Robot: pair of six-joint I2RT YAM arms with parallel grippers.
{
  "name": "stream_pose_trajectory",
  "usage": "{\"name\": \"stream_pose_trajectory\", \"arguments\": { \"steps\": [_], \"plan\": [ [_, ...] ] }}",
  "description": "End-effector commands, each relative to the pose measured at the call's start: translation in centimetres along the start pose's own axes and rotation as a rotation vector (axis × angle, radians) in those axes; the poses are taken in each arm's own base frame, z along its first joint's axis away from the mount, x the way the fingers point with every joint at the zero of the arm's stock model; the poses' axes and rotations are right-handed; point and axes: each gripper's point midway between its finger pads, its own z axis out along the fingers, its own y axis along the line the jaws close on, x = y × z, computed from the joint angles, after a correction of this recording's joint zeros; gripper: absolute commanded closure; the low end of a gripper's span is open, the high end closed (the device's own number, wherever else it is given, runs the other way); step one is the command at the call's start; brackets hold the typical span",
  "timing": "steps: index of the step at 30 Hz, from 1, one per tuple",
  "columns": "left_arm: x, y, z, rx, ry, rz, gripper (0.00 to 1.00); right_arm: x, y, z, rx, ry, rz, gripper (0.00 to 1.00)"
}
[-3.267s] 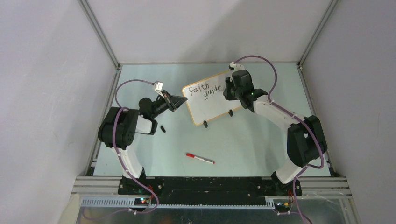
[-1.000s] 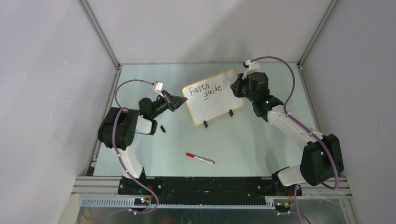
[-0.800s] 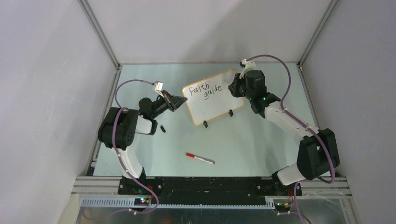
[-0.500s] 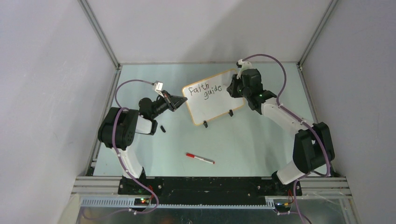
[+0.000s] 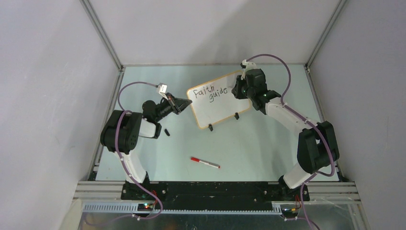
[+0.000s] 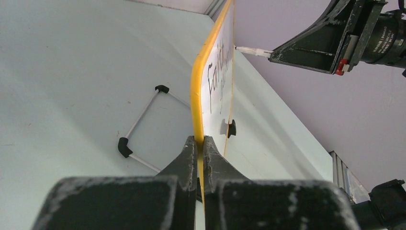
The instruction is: Write a sentence on the whiteboard
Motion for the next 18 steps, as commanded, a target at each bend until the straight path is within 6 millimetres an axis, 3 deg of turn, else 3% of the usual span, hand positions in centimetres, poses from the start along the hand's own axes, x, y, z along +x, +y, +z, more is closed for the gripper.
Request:
{"name": "stream_pose_trajectory", "arguments": {
  "steps": [1,18],
  "plan": [
    [-0.41,-0.13,0.14,0.005,-0.007,0.069,1.0,-2.4,-0.02,0.21,0.015,-0.047,-0.003,1.0],
    [-0.34,-0.11,0.14,0.005,-0.006,0.066,1.0,-2.49,-0.7,0.56,0.037,-0.048,0.007,1.0]
  ]
}}
